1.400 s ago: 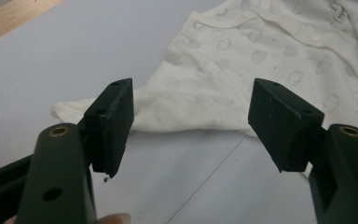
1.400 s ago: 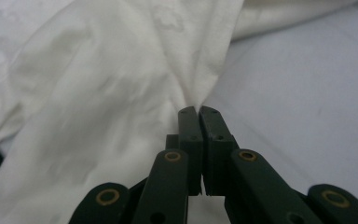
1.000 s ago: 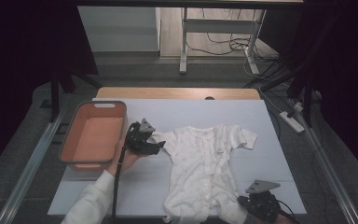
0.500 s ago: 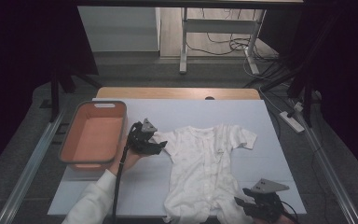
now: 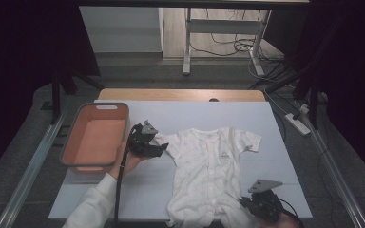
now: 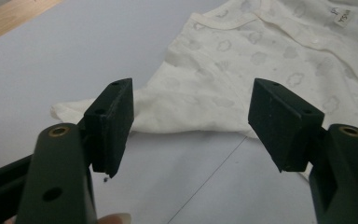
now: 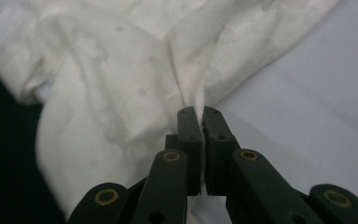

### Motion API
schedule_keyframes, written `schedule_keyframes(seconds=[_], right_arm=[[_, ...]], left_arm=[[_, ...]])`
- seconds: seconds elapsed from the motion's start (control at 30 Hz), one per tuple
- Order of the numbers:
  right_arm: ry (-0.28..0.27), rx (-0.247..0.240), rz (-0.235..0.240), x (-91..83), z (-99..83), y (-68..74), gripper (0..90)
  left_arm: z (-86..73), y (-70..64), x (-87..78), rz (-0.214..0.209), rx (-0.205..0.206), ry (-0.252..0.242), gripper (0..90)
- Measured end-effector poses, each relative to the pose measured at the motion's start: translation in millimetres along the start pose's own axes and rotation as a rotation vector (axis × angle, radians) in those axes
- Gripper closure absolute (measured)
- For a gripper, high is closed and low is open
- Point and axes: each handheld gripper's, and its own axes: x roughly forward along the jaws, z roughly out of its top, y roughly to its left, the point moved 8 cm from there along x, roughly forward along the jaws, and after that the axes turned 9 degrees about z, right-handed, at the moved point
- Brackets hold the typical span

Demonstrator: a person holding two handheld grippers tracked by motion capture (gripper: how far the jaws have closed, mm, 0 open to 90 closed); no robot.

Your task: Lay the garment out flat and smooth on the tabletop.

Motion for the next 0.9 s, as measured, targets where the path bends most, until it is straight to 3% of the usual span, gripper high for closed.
schedule_keyframes(seconds=[0.2, 0.33, 0.43, 0.53, 0.6, 0.67, 0.9], right_arm=[[0.030, 0.016, 0.033, -14.0, -29.2, 30.9, 87.6], [0.013, 0.008, 0.019, -17.6, -30.1, 31.5, 86.1], [-0.064, 0.038, -0.019, -21.8, -17.5, 18.6, 58.1], [-0.148, 0.069, -0.068, -25.6, 1.1, 1.8, 43.5], [-0.192, 0.084, -0.106, -26.6, 14.7, -13.7, 40.1], [-0.214, 0.106, -0.114, -24.4, 26.4, -29.8, 40.1], [-0.252, 0.185, -0.174, -12.4, 60.4, -86.2, 40.1]], left_arm=[[0.6, -0.6, 0.2, 0.000, 0.001, -0.001, 31.8], [1.1, -1.0, 1.4, -0.002, 0.001, 0.000, 31.8], [1.7, -1.5, 1.6, -0.003, 0.008, -0.002, 31.8], [1.5, -0.6, 1.8, -0.004, 0.002, -0.002, 31.9], [1.3, -0.3, 1.6, -0.004, -0.001, -0.003, 31.8], [1.9, -0.6, 0.4, -0.003, -0.001, -0.008, 31.8], [2.0, 0.4, 0.3, -0.008, -0.007, -0.013, 31.9]])
